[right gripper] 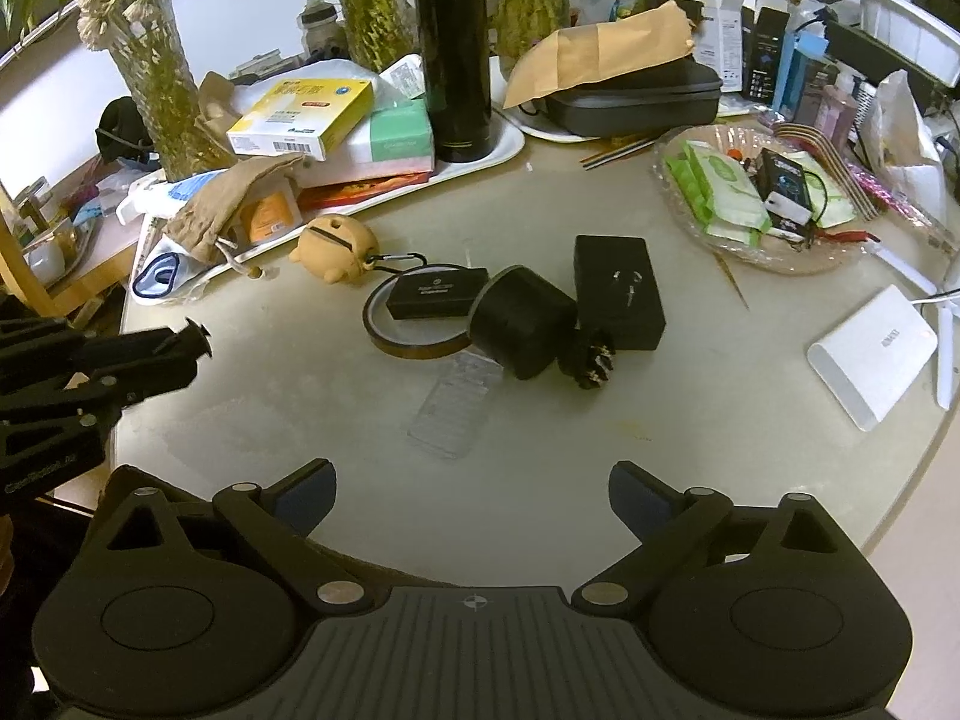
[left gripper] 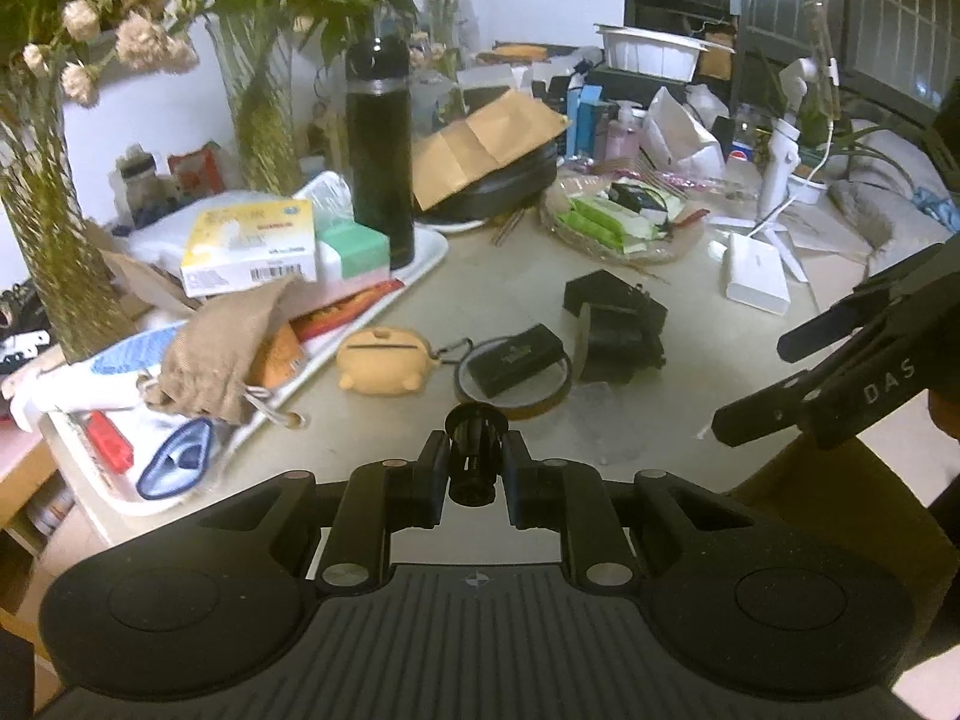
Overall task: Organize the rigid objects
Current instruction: 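Lower the right tool onto the clear plastic piece and close it while the left holds the small black cylinder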
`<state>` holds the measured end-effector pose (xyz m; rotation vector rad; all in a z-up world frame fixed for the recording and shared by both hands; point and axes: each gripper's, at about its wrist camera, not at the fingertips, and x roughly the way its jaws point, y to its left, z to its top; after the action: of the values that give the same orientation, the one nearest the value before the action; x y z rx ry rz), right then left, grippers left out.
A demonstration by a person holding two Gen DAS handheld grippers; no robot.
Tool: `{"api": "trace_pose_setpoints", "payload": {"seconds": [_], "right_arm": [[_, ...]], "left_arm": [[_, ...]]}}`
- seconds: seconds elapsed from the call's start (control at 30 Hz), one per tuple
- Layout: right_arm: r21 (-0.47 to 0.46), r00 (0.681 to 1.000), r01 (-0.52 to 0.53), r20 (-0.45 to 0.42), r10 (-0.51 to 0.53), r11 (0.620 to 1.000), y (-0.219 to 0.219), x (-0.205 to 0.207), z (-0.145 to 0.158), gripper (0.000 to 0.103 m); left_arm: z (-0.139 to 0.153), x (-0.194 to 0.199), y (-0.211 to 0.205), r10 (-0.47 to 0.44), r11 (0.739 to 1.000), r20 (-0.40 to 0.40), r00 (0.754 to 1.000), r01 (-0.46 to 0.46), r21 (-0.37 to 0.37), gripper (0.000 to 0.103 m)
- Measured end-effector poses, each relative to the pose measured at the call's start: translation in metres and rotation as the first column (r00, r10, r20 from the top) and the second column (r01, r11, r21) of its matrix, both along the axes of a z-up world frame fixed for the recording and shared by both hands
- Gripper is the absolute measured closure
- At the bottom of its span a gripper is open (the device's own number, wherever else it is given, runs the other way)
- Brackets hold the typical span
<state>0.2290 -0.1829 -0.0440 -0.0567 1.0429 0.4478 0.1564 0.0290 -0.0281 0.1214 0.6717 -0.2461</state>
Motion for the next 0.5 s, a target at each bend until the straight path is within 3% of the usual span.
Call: {"api": "trace_pose_setpoints", "payload": {"seconds": [0.23, 0.5], "right_arm": [[-0.001, 1.000, -0.015, -0.012, 0.015, 1.000, 0.014, 0.008, -0.006, 0.010], [-0.008, 0.999, -0.020, -0.042, 0.020, 1.000, 0.033, 0.022, -0.021, 0.019]], "left_arm": [[0.004, -0.003, 0.003, 0.008, 1.000, 0.039, 0.999, -0.009, 0.018, 0.084], [0.005, -0.006, -0.002, -0.002, 0.995, 0.085, 0.996, -0.006, 0.104, 0.084]]}}
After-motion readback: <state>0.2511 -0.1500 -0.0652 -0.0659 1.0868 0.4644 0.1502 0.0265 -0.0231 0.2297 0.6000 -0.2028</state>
